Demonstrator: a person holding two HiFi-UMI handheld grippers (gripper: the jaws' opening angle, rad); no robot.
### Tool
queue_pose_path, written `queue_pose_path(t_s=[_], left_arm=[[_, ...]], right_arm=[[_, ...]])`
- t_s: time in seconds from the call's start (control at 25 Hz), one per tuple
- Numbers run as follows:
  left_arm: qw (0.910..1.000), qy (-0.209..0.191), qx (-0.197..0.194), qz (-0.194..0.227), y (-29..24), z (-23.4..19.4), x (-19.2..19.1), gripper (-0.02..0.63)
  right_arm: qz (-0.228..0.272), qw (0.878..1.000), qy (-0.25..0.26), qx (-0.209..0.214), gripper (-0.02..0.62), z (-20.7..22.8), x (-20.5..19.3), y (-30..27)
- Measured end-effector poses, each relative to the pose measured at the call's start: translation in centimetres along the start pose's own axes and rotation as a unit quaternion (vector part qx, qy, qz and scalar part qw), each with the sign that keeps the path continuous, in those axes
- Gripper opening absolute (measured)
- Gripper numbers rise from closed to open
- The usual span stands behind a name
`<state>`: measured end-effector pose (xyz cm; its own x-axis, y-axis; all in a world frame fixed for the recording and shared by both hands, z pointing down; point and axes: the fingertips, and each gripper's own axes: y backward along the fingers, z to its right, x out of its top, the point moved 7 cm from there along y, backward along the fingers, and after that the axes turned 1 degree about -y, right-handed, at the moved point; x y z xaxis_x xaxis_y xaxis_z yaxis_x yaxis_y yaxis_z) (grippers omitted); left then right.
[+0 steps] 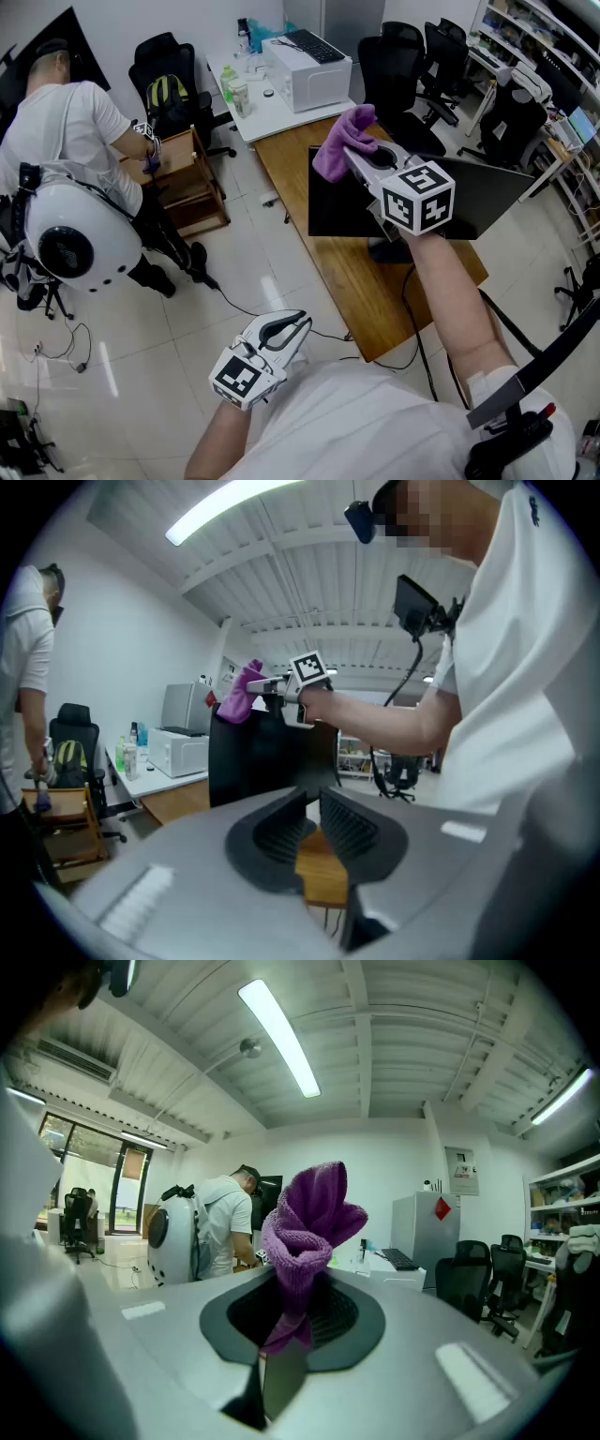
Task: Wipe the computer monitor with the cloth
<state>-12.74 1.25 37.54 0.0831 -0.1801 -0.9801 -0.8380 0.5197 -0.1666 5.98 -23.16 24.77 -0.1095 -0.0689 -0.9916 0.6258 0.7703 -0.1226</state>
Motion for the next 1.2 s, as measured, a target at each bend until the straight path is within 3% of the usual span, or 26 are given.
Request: queue_pose_path(t_s=[0.28,1.2], left_arm=[[0.9999,-0.016,0.000,0.006,-1.7,0.6,-0.5,0.064],[0.9974,-0.027,-0.065,-0.020,-8.9,4.6,1.1,0.064]], right_arm=[[-0.001,1.000,0.000,-0.021,0.051,3.3,-0.3,2.5],[0.004,0.994,-0.011,-0.108,0.051,12.2,-2.1,12.9]])
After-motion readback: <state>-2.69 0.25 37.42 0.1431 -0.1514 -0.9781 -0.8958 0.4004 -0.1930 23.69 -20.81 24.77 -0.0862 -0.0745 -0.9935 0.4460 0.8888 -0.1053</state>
